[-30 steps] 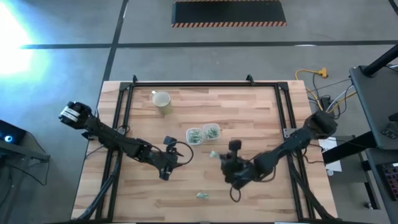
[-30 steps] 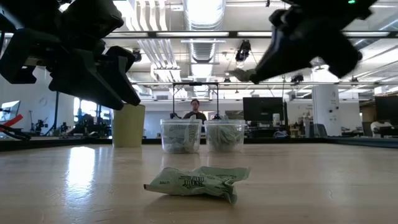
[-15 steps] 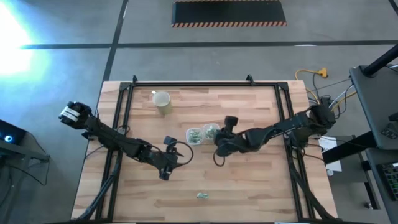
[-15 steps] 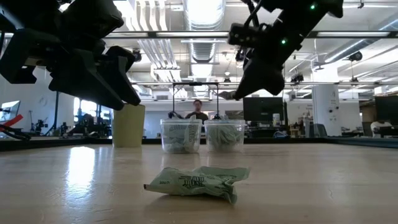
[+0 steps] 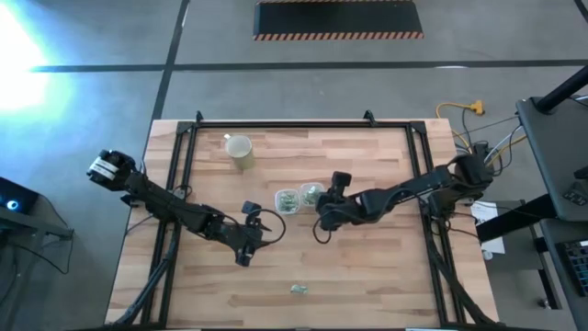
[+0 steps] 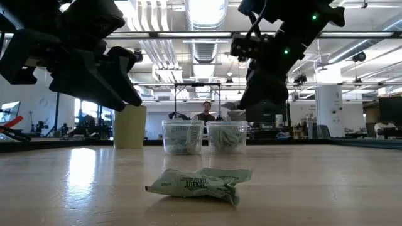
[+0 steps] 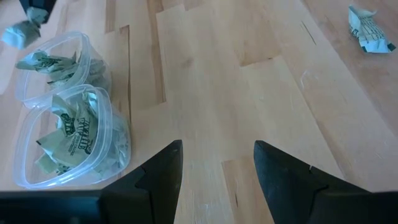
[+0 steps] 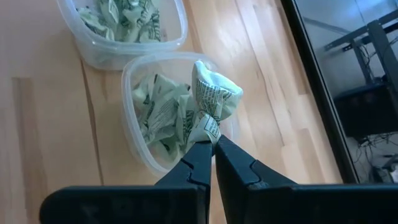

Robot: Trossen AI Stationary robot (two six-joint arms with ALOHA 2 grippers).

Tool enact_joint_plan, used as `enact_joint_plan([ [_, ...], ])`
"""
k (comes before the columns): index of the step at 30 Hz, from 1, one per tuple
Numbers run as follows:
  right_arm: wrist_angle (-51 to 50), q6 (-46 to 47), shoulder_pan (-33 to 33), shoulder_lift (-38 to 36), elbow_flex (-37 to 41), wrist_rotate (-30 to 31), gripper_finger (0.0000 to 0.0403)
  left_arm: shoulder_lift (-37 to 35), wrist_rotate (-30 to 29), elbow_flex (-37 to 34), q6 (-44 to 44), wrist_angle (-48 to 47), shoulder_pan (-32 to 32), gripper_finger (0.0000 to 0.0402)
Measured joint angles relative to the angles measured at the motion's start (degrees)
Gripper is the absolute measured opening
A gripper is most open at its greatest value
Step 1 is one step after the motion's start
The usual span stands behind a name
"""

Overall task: Pick and place items into bin
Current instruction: Put the stevia packet into the right transparent bin, then put the stevia packet into the left transparent bin

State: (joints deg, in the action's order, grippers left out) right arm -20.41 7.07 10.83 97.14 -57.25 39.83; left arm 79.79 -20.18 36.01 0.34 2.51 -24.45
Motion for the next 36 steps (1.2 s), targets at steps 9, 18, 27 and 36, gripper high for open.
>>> enact_joint_plan([
  [9,-0.2,-0.8,-0.4,2.1,0.1,0.2,0.0042,0.0,0.0,0.0,0.0,0.0,0.0,0.0181],
  [18,-1.7,-0.5,-0.4,1.8,-0.4,0.7,0.0112,0.0,0.0,0.0,0.2,0.0,0.0,0.0181],
  [27,-10.7,4.6,2.1,-1.7,-3.6,2.2,0.0117,3.4,14.0,0.0,8.8,12.5,-1.4,0.018],
  [36,-10.8,4.6,9.1,-6.2,-3.1,1.6,0.0101,16.7,17.7,3.1,15.2,24.3,-3.4,0.0179],
])
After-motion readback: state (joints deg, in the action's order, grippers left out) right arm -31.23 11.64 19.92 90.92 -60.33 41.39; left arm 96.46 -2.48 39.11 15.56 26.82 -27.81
